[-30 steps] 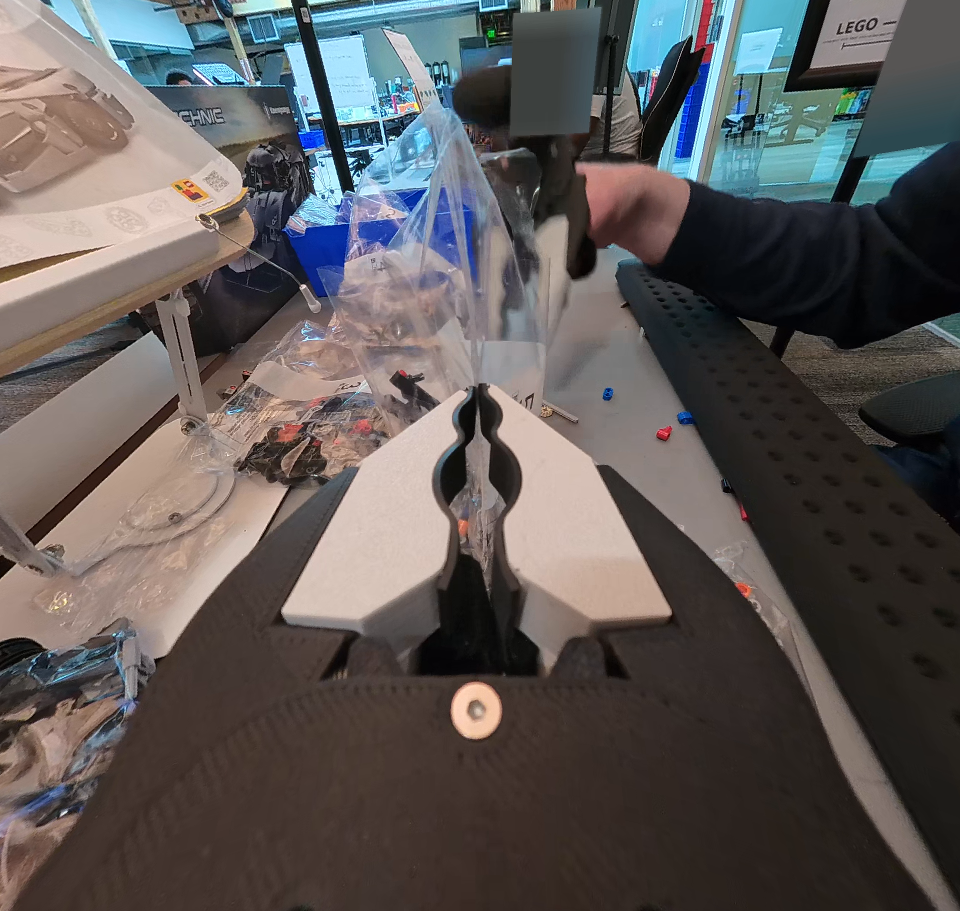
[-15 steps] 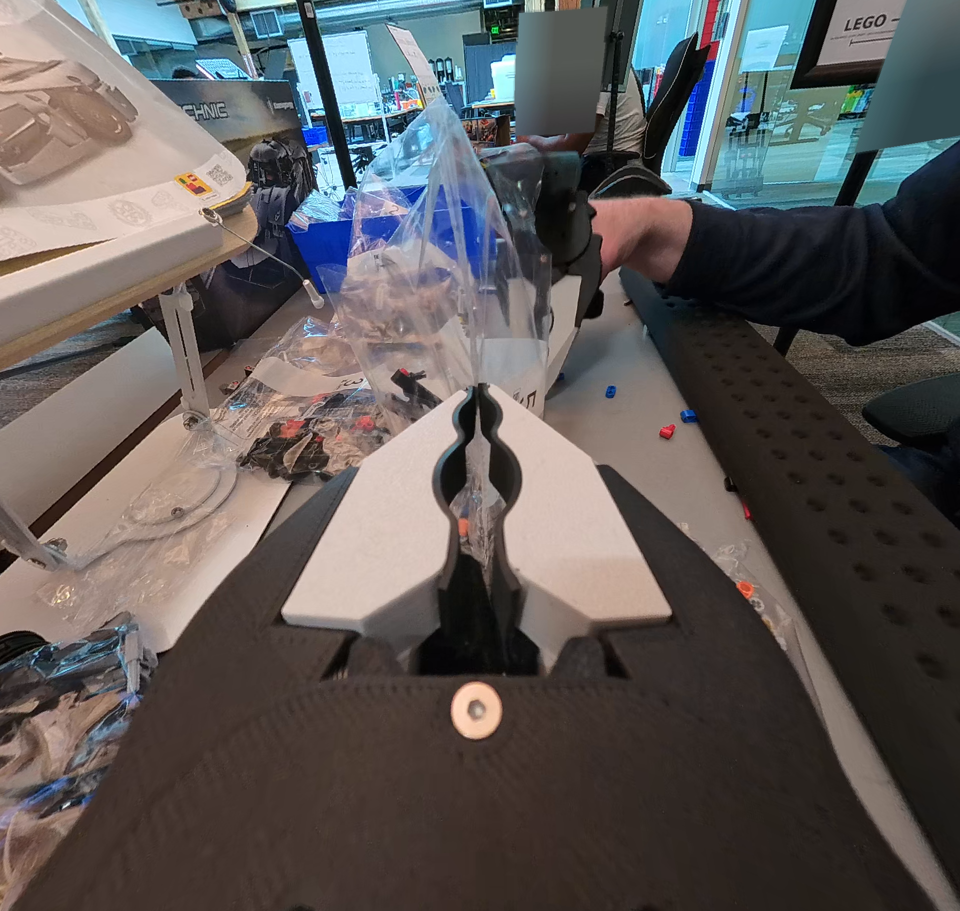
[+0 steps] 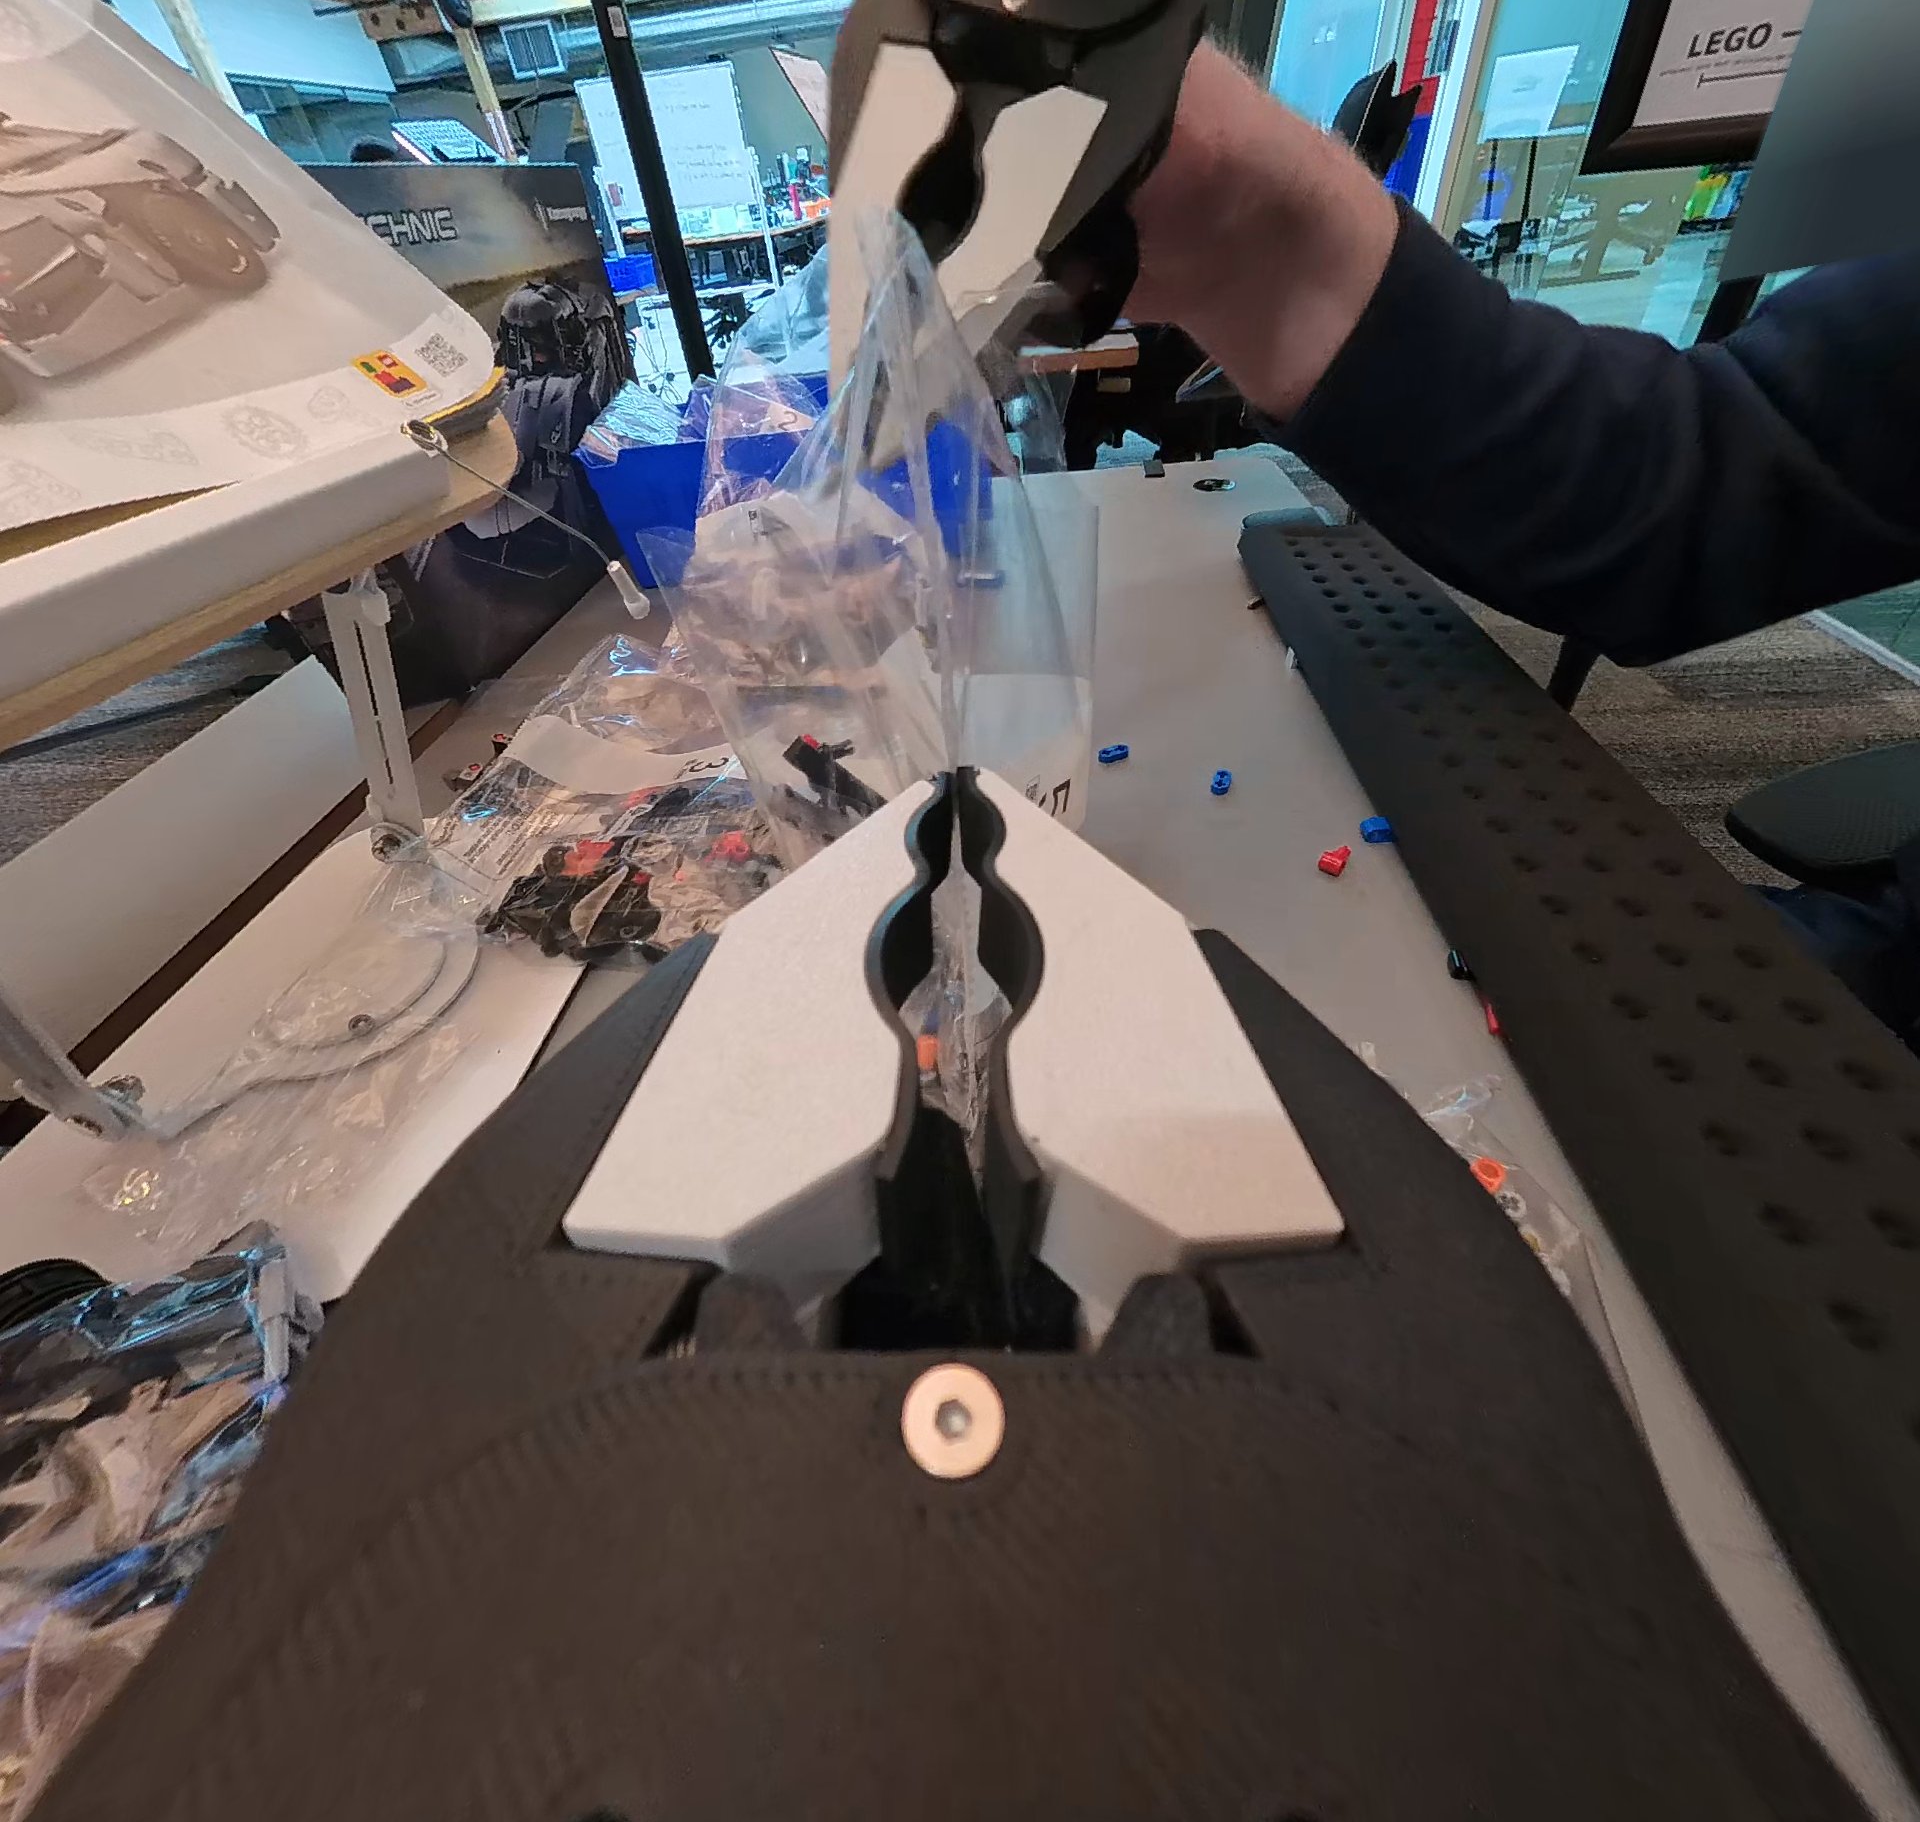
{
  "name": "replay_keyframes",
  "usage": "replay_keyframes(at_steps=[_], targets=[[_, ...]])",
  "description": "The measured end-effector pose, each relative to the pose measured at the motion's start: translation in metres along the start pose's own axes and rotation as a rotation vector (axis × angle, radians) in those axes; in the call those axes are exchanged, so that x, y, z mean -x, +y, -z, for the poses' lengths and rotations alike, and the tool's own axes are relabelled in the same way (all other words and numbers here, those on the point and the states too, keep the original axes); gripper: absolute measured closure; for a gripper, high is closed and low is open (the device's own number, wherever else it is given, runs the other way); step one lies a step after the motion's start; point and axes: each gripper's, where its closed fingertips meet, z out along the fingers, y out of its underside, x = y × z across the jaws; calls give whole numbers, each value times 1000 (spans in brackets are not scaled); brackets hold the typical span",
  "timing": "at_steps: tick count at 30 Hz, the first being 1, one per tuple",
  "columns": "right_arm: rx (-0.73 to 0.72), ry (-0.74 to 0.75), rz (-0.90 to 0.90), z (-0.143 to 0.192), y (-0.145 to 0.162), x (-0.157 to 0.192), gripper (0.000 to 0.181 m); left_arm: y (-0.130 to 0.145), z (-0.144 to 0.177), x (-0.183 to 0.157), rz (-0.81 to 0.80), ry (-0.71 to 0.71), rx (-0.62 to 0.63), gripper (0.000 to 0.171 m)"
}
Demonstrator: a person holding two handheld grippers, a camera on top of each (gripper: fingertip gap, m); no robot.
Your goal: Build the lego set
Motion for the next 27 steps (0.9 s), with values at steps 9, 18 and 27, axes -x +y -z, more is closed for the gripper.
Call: replay_keyframes(at_steps=[9, 18, 27], targets=[[-28, -33, -3, -11, -20, 7, 166, 0, 0, -1, -8, 1, 7, 171], [230, -187, -293, -31, 112, 30, 158, 0, -2, -2, -6, 6, 7, 171], [381, -205, -303, -66, 161, 53, 171, 2, -1, 1, 6, 2, 3, 171]])
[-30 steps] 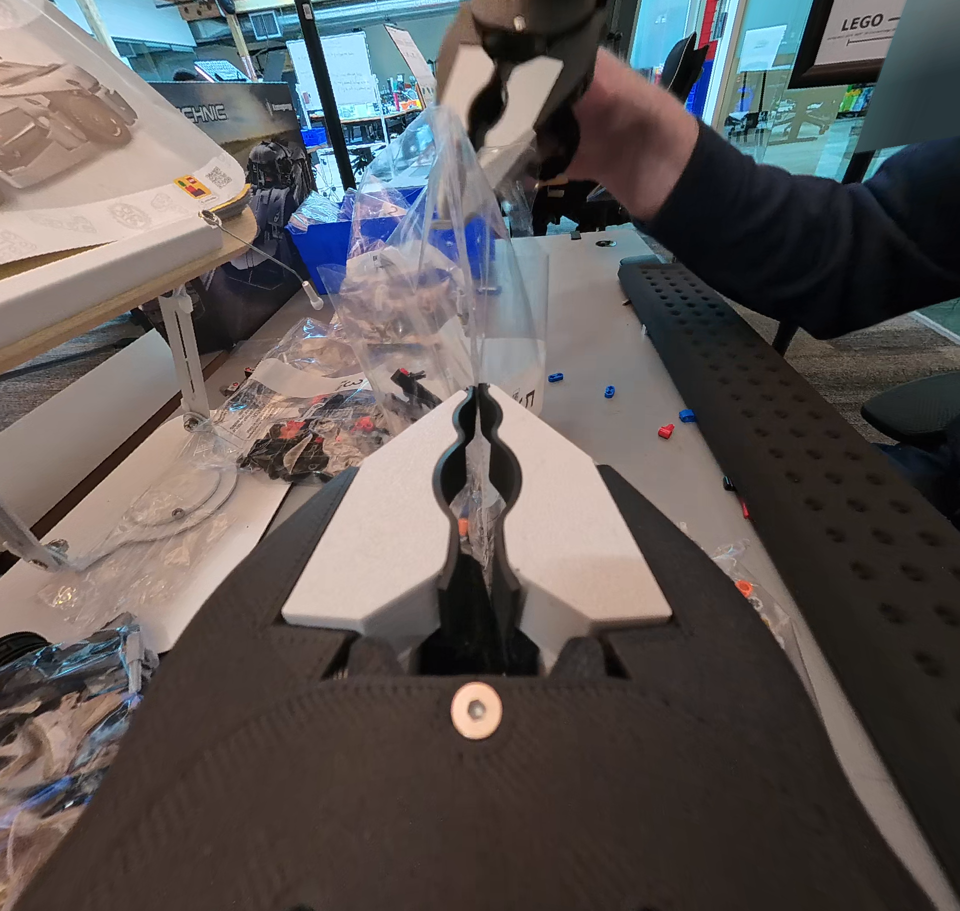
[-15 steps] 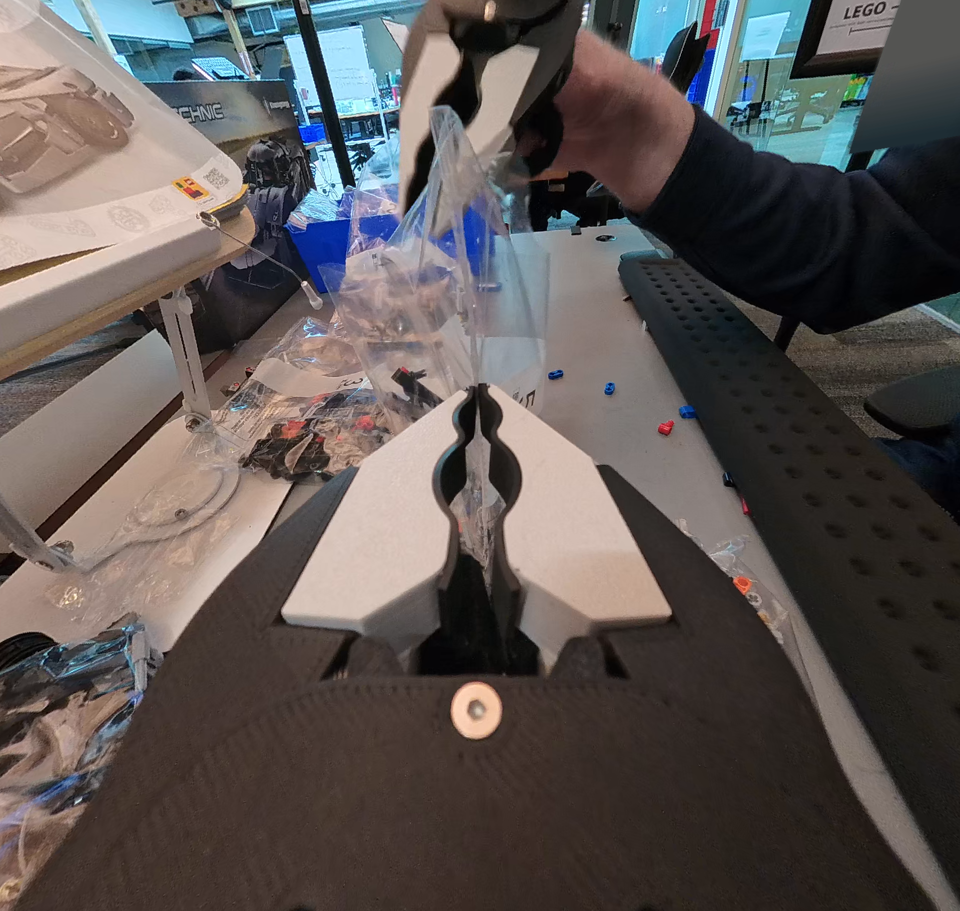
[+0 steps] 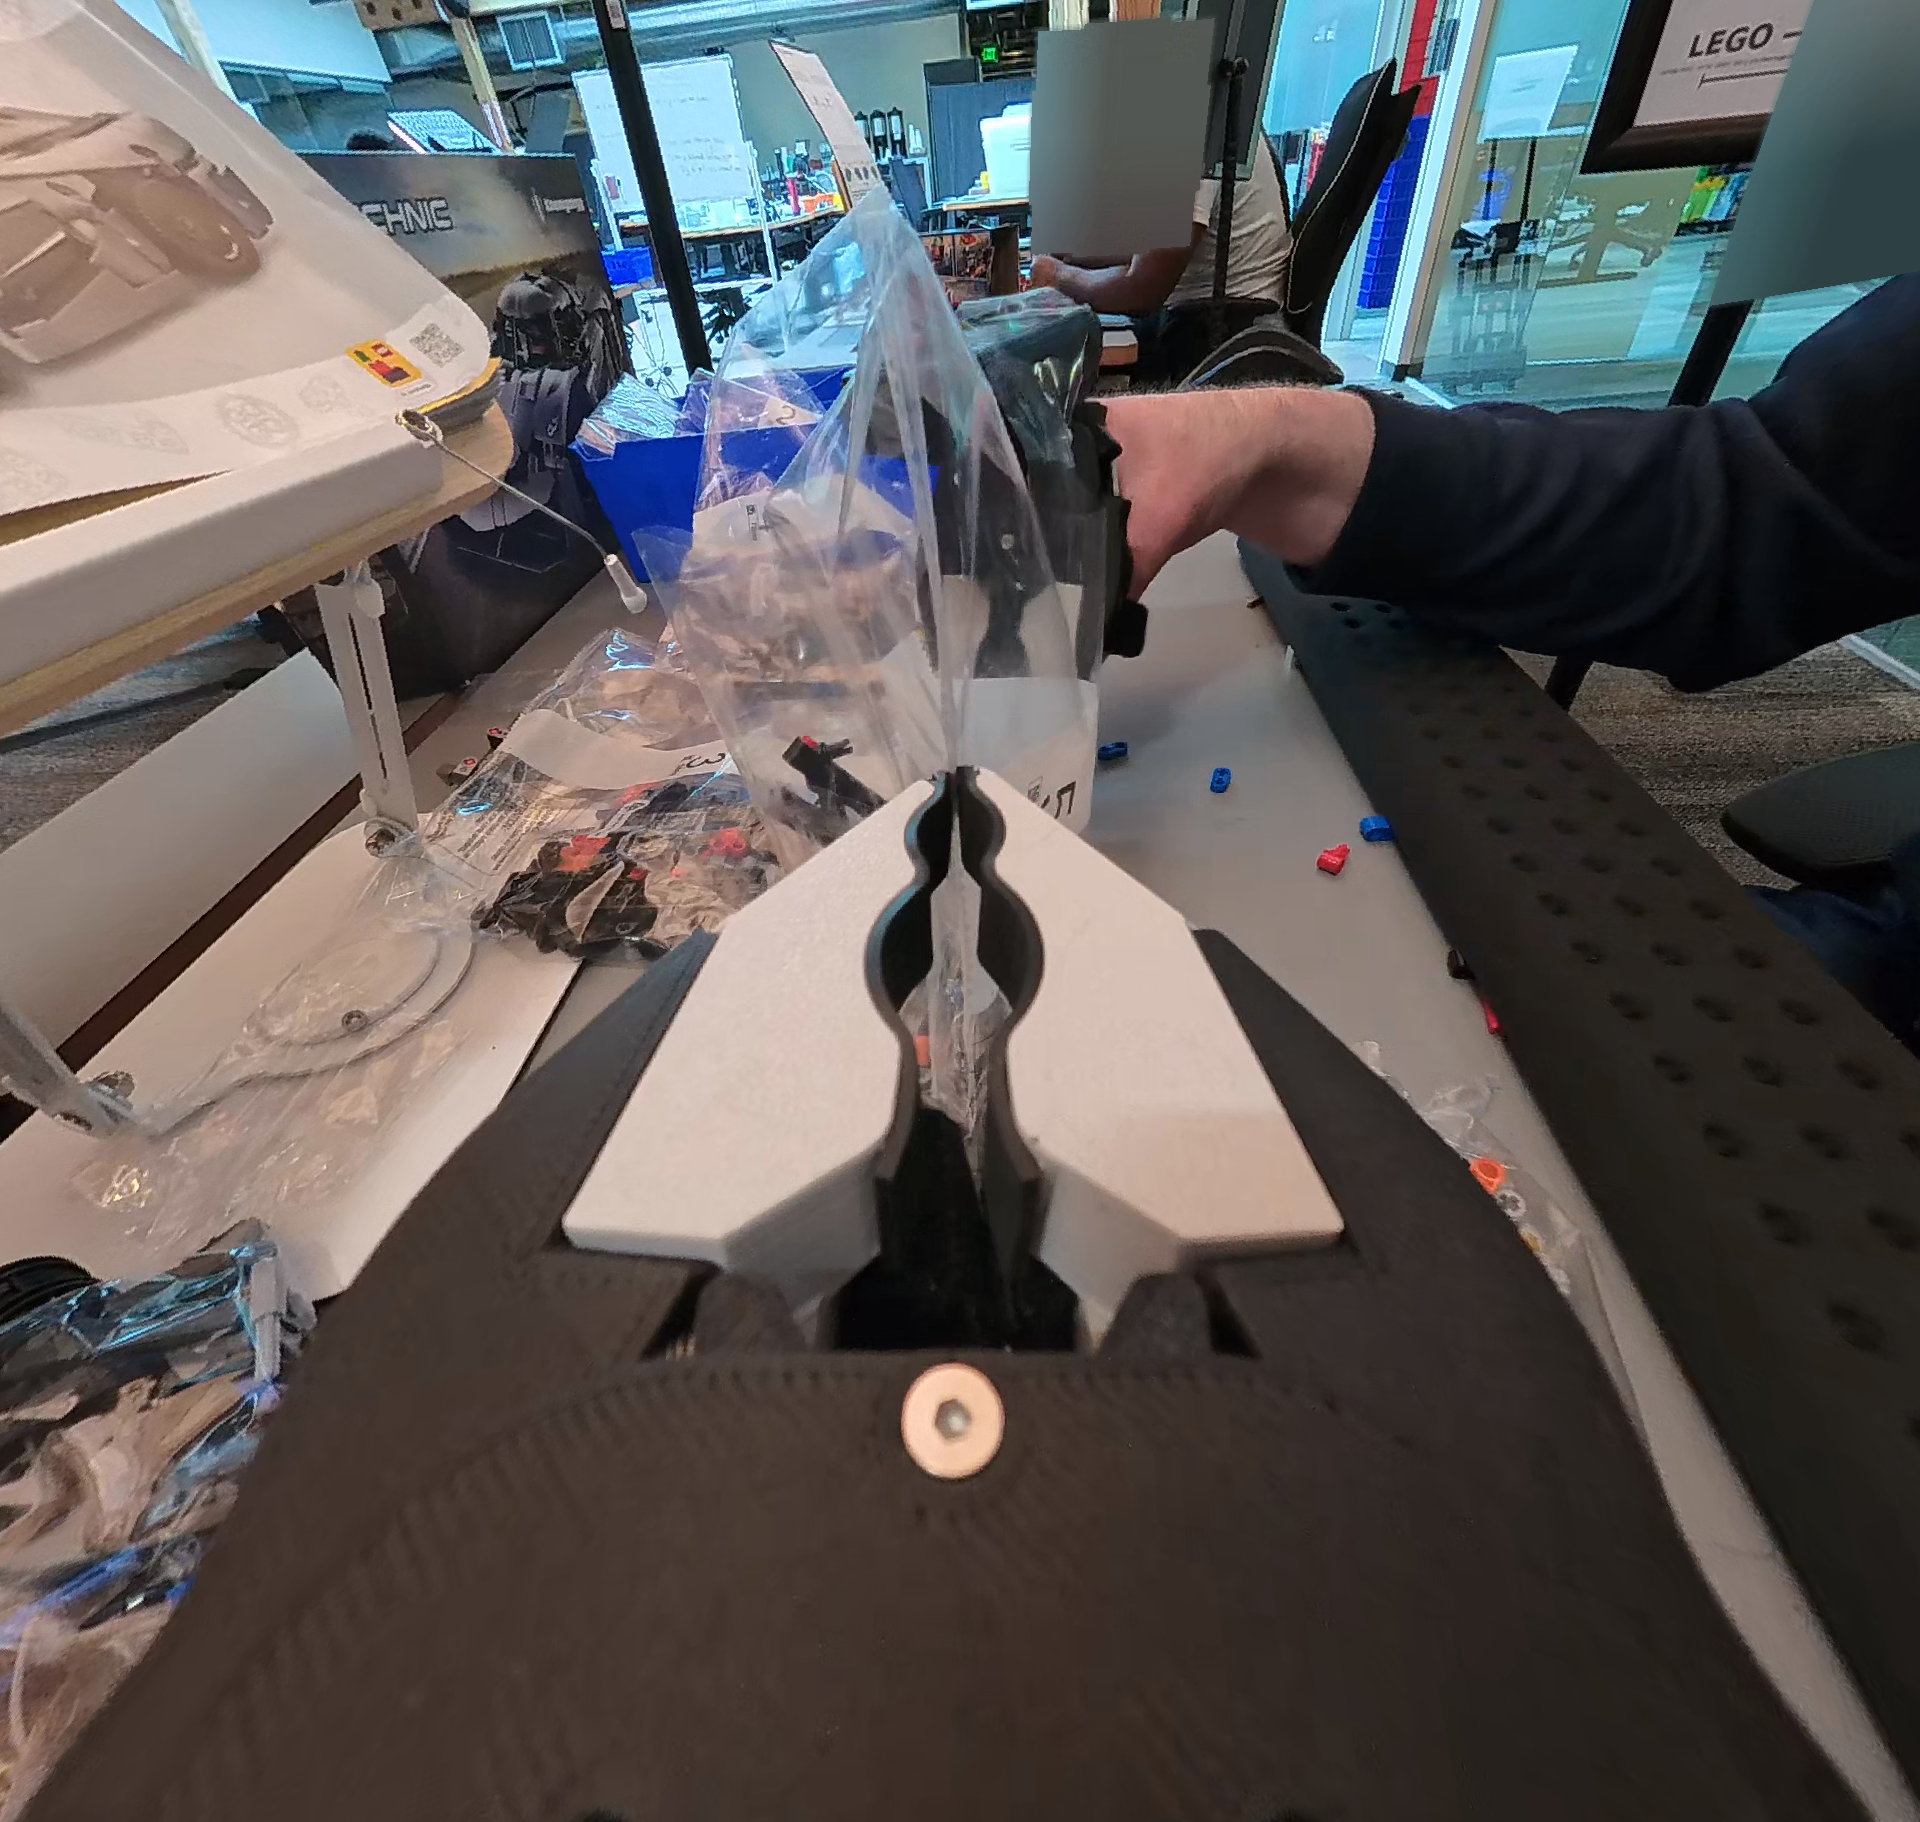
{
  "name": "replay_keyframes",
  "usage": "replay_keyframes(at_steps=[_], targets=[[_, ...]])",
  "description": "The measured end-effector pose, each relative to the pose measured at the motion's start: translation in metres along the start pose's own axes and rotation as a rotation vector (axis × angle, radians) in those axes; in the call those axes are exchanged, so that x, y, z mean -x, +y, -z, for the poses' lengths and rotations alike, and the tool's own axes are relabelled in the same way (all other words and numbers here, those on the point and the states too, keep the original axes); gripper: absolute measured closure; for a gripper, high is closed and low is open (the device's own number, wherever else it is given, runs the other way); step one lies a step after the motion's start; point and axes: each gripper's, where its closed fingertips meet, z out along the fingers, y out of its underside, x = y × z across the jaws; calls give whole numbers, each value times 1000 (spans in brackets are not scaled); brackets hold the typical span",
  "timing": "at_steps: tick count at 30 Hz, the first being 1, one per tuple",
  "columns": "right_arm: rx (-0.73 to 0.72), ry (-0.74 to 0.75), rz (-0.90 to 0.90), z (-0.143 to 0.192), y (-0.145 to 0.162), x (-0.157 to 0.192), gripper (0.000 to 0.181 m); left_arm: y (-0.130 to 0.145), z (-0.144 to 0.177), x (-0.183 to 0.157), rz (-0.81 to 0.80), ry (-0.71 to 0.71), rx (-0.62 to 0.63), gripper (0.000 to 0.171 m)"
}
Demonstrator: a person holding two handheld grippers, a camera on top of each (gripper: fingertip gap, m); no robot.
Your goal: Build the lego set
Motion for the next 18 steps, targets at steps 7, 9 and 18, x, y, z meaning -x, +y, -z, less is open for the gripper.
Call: replay_keyframes(at_steps=[7, 9, 18], targets=[[-62, -5, 28, 8, -12, 2, 174, 0, 0, 0, -2, 0, 3, 171], [-87, -8, 61, 10, -21, 6, 162, 0, -1, -1, -2, 2, 3, 171], [-9, -10, 117, -10, -22, 6, 177, -1, 0, -2, -9, 1, 9, 171]])
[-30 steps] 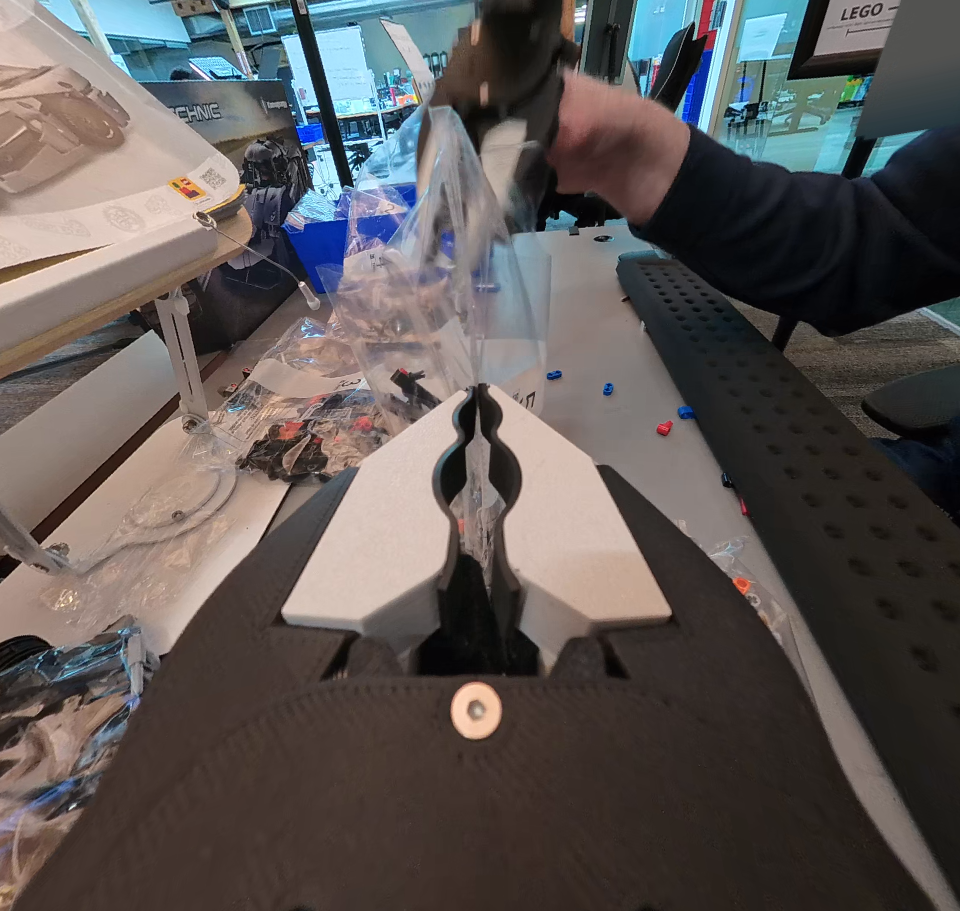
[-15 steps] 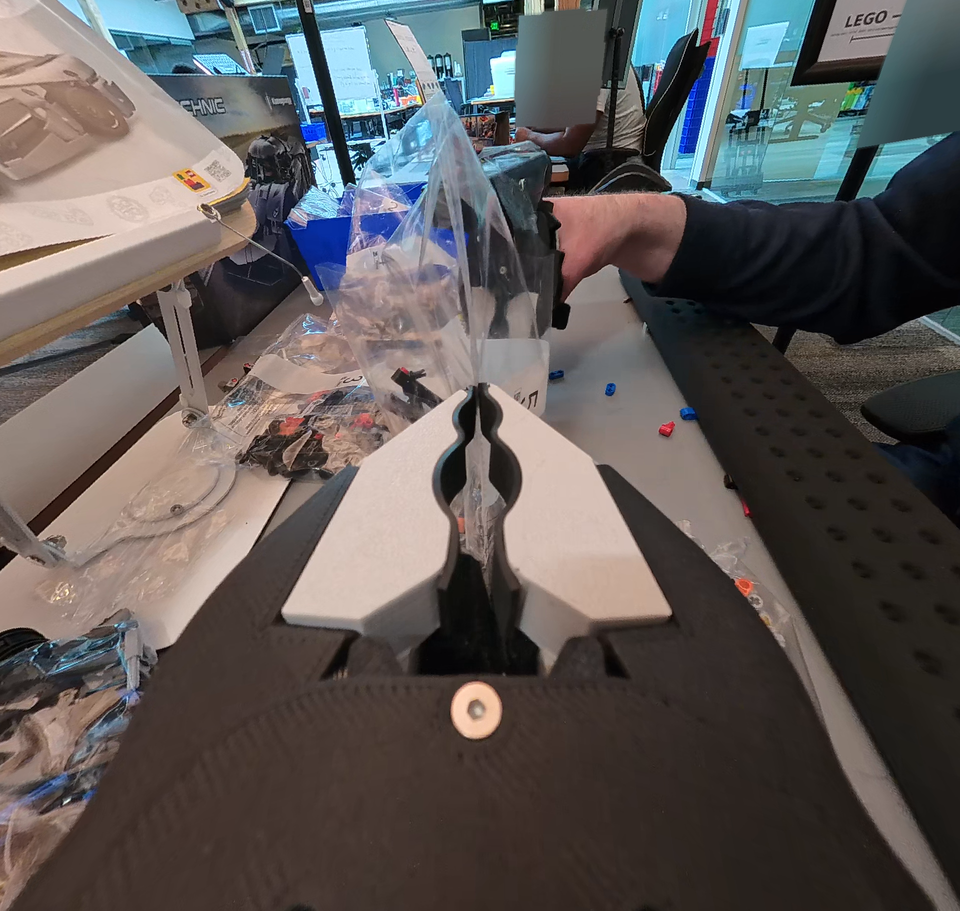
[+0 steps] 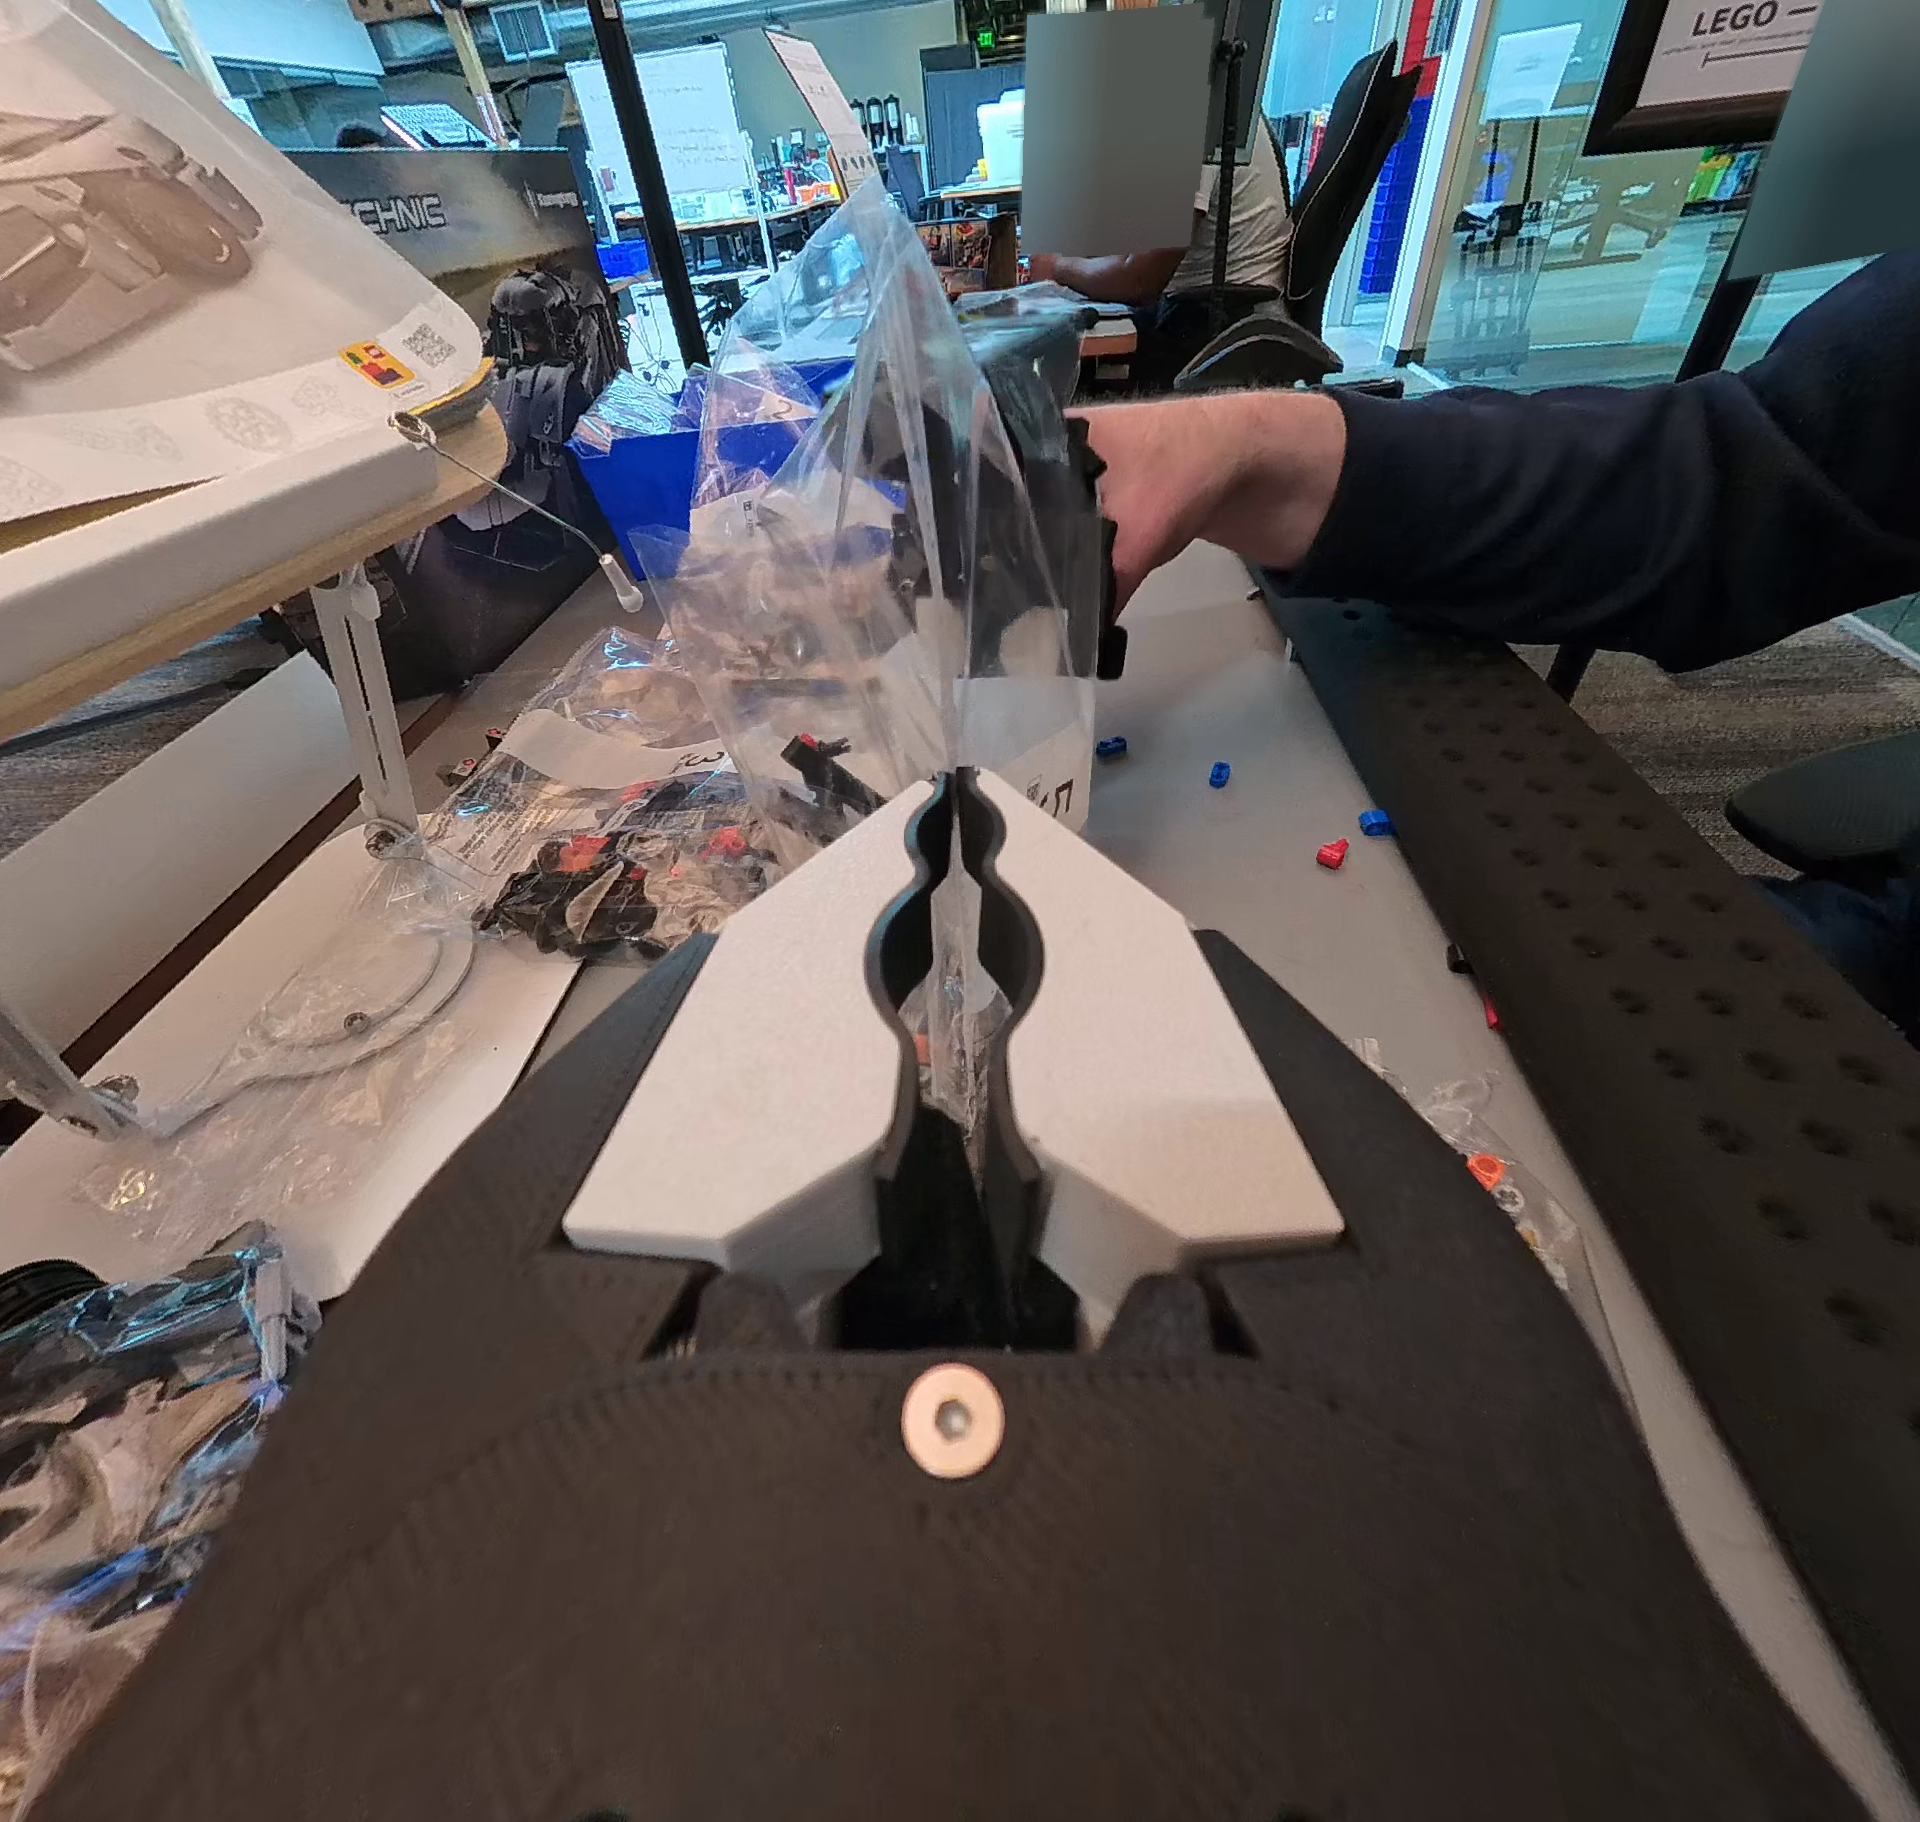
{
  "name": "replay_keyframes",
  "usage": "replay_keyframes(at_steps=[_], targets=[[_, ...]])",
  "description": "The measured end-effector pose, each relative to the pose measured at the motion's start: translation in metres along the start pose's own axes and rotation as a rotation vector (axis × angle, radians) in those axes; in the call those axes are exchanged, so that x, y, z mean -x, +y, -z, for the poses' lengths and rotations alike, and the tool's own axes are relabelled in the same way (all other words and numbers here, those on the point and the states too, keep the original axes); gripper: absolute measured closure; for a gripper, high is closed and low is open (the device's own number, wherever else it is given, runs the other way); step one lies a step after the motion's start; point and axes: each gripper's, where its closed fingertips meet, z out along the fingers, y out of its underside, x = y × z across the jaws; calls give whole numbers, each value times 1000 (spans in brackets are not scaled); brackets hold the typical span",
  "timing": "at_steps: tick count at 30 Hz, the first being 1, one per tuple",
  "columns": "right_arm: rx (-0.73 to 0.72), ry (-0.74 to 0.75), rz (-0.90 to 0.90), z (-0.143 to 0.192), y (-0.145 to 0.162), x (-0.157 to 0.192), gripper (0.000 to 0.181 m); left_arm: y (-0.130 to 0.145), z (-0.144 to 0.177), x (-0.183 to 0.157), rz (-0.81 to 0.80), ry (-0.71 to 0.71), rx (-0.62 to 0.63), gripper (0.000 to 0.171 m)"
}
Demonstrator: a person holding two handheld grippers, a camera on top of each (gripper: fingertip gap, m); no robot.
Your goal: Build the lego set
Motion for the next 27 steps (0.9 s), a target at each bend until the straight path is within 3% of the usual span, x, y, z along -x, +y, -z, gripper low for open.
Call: replay_keyframes(at_steps=[11, 14, 21, 24, 27], targets=[[-93, 12, 10, 16, -18, -1, 180, 0, -1, 0, 0, 2, 1, 171], [-133, 34, -12, 35, -23, -6, 180, 0, 0, 0, 1, 1, 0, 171], [-463, 61, 93, 122, -105, 10, 180, 0, 0, 0, 3, 5, -4, 171], [-441, 50, 160, 120, -128, 23, 180, 0, 1, 0, 3, 0, -4, 171], [-409, 105, 167, 114, -137, 18, 164, 0, 1, 0, 1, 0, -2, 171]])
